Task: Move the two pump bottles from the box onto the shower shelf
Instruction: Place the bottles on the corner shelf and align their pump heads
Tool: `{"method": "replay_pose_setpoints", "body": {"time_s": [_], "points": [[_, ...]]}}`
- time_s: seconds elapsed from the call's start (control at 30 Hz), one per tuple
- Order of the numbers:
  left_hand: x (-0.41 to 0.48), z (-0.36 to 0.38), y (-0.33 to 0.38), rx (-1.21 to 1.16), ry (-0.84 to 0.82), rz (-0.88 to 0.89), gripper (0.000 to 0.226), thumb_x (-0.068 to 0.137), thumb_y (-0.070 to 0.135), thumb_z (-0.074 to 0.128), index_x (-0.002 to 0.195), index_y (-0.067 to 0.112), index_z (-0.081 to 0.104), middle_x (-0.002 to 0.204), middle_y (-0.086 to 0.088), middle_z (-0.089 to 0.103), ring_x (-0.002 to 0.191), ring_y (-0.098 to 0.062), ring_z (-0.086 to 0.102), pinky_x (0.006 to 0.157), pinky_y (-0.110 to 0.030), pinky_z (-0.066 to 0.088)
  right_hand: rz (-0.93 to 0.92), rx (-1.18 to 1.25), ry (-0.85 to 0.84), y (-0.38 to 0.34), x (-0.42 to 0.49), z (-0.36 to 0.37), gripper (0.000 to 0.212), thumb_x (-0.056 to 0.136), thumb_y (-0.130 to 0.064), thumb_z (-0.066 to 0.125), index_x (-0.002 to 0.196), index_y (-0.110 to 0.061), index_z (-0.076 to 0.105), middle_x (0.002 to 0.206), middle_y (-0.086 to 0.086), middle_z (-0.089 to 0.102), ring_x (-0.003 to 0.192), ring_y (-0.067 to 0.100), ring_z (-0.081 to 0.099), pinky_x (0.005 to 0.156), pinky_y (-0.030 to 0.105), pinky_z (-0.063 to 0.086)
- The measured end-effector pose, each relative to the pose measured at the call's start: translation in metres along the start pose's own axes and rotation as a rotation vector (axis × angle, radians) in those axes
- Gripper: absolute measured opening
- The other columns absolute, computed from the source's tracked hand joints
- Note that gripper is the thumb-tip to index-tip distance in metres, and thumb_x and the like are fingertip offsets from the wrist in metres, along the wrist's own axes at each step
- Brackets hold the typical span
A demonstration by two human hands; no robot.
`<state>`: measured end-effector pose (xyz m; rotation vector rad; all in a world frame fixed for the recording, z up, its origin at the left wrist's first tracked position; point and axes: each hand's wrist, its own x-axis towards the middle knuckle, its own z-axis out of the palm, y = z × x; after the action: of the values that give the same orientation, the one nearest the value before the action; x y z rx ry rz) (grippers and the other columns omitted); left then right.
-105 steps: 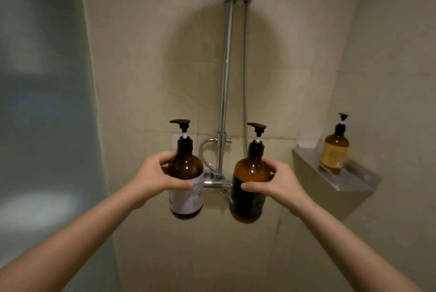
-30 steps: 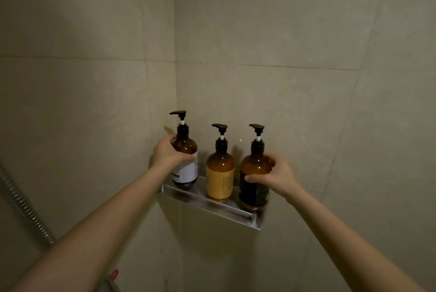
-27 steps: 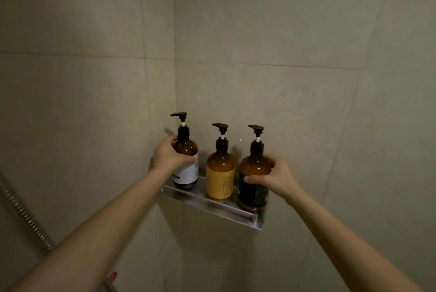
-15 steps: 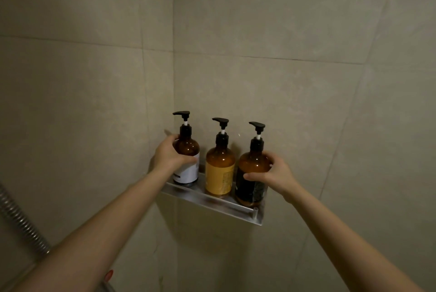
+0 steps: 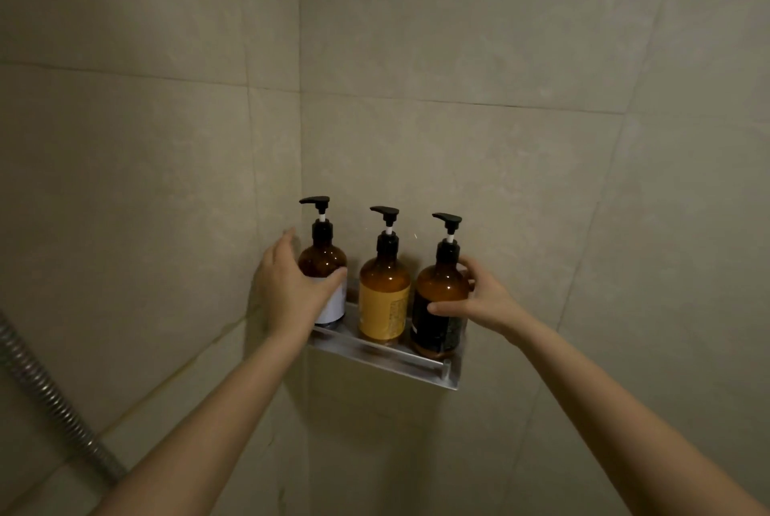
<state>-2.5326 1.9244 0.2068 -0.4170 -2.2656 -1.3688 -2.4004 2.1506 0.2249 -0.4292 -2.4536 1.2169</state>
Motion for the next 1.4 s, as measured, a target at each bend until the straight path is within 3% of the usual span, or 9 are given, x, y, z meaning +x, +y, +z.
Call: {"method": "replay_pose_setpoints", "body": {"time_s": [0.07,0.17,0.3,0.43,0.57,0.77,0.97,1.2,1.4], "points": [[-0.02,0.0,0.007,-0.124,0.13,0.116,0.062,0.067,0.046,0.066,0.123,0.031,0.046,0.117,0.008,0.054,0.106,-0.017,0.056,0.083,-0.032,0.051,-0.01,-0.108,0.097,-0.006,-0.003,0.001,0.101,0.053,-0.05,0.084,0.138,-0.023,0.037,0.112,-0.006,0.05,0.094,0.006,0.053,0.069,0.015,0.045],[-0.031,0.014,0.02,-0.199,-0.112,0.144,0.057,0.072,0.034,0.066,0.126,0.03,0.046,0.123,0.005,0.054,0.105,-0.008,0.053,0.08,-0.02,0.048,0.028,-0.26,0.227,-0.014,-0.006,0.004,0.105,0.043,-0.069,0.076,0.132,-0.024,0.042,0.129,0.004,0.05,0.113,0.02,0.053,0.086,0.032,0.051],[-0.028,0.033,0.028,-0.14,-0.379,0.081,0.077,0.072,0.028,0.07,0.14,0.027,0.034,0.141,0.001,0.047,0.126,-0.019,0.048,0.099,-0.043,0.048,0.091,-0.327,0.223,-0.023,-0.005,0.002,0.087,0.052,-0.061,0.08,0.123,-0.02,0.05,0.123,0.006,0.056,0.101,0.018,0.056,0.072,0.027,0.048],[-0.026,0.034,0.025,-0.137,-0.436,0.086,0.082,0.072,0.024,0.072,0.142,0.027,0.031,0.142,0.0,0.046,0.127,-0.021,0.048,0.1,-0.046,0.047,0.075,-0.304,0.162,-0.026,-0.006,-0.002,0.076,0.06,-0.049,0.081,0.122,-0.015,0.055,0.118,0.007,0.064,0.089,0.014,0.055,0.054,0.016,0.039],[-0.022,0.033,0.028,0.004,-0.393,0.175,0.086,0.066,0.038,0.076,0.14,0.024,0.035,0.135,-0.002,0.044,0.121,-0.022,0.049,0.097,-0.04,0.048,0.066,-0.271,0.12,-0.026,-0.005,-0.006,0.071,0.065,-0.04,0.082,0.125,-0.012,0.055,0.122,0.008,0.064,0.104,0.02,0.06,0.066,0.019,0.043],[-0.025,0.034,0.037,0.128,-0.248,0.227,0.08,0.06,0.049,0.077,0.129,0.021,0.046,0.125,-0.003,0.05,0.114,-0.022,0.051,0.088,-0.033,0.048,0.096,-0.25,0.094,-0.029,-0.002,-0.003,0.066,0.067,-0.036,0.081,0.123,-0.012,0.054,0.119,0.007,0.064,0.089,0.013,0.056,0.066,0.021,0.044],[-0.008,0.031,0.036,-0.044,-0.448,0.168,0.074,0.071,0.031,0.074,0.136,0.016,0.041,0.136,-0.006,0.05,0.124,-0.023,0.049,0.095,-0.034,0.045,0.085,-0.391,0.189,-0.031,-0.005,0.004,0.089,0.051,-0.068,0.074,0.123,-0.021,0.054,0.12,0.001,0.062,0.106,0.019,0.062,0.074,0.028,0.054],[-0.01,0.026,0.03,-0.075,-0.4,0.185,0.075,0.064,0.038,0.079,0.13,0.017,0.049,0.129,-0.003,0.056,0.116,-0.019,0.055,0.095,-0.036,0.048,0.065,-0.348,0.105,-0.029,0.001,-0.005,0.077,0.057,-0.047,0.083,0.122,-0.013,0.058,0.115,0.004,0.063,0.09,0.013,0.058,0.065,0.02,0.048],[-0.004,0.019,0.03,-0.095,-0.475,0.215,0.072,0.068,0.033,0.077,0.131,0.014,0.049,0.132,-0.005,0.054,0.118,-0.019,0.052,0.094,-0.03,0.044,0.046,-0.3,0.066,-0.029,0.0,-0.01,0.073,0.062,-0.037,0.084,0.125,-0.013,0.055,0.108,0.002,0.059,0.106,0.022,0.06,0.064,0.015,0.042]]}}
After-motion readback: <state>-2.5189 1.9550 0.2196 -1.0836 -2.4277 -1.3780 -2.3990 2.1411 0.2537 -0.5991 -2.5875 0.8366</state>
